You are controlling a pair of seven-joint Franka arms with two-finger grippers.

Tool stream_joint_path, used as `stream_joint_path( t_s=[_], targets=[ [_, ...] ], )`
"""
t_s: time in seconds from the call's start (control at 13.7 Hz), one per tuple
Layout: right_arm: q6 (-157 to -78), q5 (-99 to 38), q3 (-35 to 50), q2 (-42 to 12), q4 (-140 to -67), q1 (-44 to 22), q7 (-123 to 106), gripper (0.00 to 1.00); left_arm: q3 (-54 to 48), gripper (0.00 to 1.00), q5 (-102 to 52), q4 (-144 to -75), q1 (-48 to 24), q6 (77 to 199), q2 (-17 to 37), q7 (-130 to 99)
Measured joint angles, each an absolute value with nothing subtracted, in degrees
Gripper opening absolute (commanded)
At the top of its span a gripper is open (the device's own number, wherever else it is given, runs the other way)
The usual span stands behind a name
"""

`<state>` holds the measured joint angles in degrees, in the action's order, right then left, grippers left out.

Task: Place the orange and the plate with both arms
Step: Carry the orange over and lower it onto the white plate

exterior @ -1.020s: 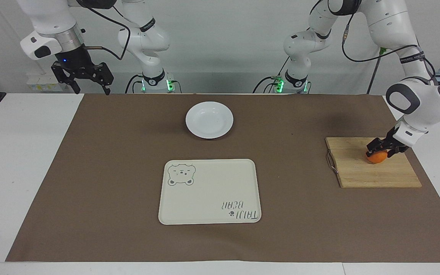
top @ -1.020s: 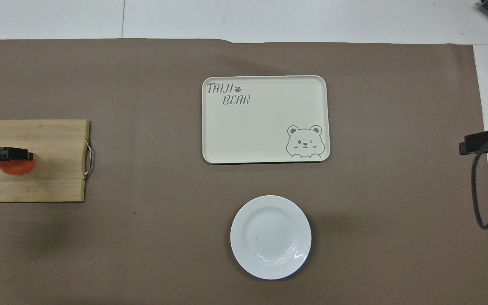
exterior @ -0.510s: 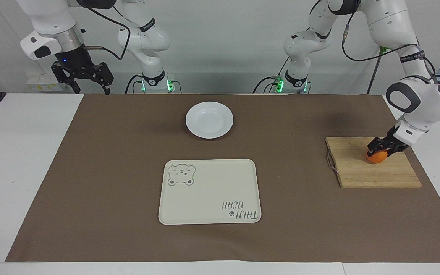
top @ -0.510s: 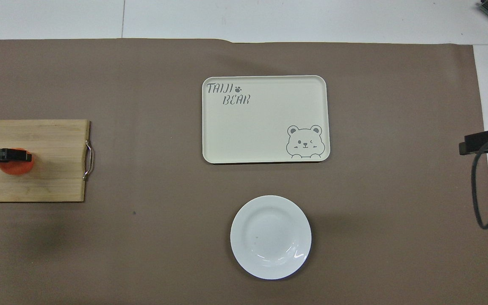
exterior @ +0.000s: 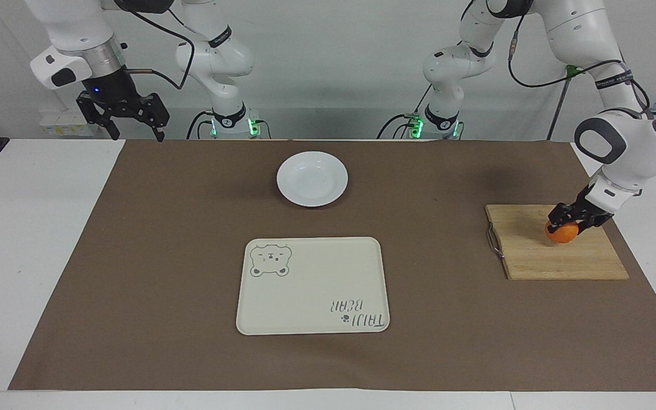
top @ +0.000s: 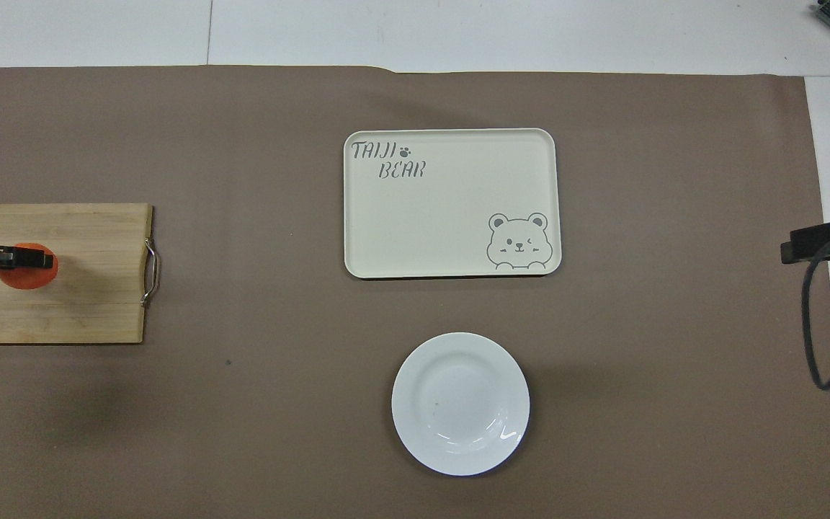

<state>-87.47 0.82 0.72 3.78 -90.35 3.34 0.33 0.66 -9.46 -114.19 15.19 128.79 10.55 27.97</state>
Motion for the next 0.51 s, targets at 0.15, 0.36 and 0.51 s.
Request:
stream_joint_path(
  t_s=[0.15, 0.36, 0.51],
  targets=[
    [-87.5, 0.8, 0.7, 3.8, -90.4, 3.3, 0.3, 1.0, 0.5, 0.0, -9.5, -114.2, 11.4, 128.3, 8.0, 27.8],
    [-87.5, 0.8, 0.7, 3.8, -90.4, 3.3, 0.3, 1.0, 0.2, 0.0, -9.8, -114.2, 4.1, 125.3, 4.7, 23.2],
    [-87.5, 0.8, 0.7, 3.8, -90.4, 3.3, 0.3, 1.0, 0.0, 0.0, -9.8, -114.2, -2.4, 123.3, 3.2, 17.3]
  ],
)
